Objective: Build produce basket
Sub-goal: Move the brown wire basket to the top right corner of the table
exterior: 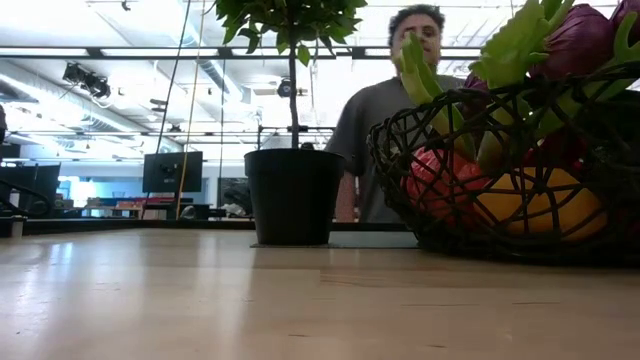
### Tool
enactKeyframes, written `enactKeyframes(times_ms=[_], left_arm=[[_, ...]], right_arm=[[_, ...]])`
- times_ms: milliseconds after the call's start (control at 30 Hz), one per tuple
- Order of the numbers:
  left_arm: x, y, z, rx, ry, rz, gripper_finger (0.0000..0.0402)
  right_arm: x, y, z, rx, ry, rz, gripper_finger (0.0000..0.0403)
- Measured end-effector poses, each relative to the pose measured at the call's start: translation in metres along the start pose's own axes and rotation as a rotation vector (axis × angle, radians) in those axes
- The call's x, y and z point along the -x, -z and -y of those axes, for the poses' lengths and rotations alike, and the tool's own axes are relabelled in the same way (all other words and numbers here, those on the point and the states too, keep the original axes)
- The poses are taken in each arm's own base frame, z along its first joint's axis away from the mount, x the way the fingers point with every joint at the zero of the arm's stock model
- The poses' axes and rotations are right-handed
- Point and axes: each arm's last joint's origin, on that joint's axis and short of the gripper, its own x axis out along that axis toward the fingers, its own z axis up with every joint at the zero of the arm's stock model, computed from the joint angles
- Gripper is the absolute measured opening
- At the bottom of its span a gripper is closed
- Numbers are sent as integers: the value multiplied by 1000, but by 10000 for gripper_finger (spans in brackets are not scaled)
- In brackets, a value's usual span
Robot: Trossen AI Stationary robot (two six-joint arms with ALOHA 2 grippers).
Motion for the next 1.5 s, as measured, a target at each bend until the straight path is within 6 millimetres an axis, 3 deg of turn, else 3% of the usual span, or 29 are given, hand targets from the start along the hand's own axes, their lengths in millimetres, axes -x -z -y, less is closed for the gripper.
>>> enactKeyframes(times_ms=[167,400,733,900,1100,1500], left_arm=[[-10,2,7,-5,-12,-24,291],[-14,3,10,12,-21,-33,291],[-12,7,13,19,-8,-40,291],[-11,9,14,13,-3,-43,291],[-11,9,14,22,-3,-43,291],[-10,10,16,16,4,-47,291]], right_arm=[[-27,4,-9,134,58,-44,307],[-59,-5,-16,254,114,-59,306],[-95,-15,-21,288,169,-68,306],[-98,-10,-26,294,126,-54,296],[-97,-2,-23,295,176,-55,247],[-82,-4,-10,380,259,-65,170]])
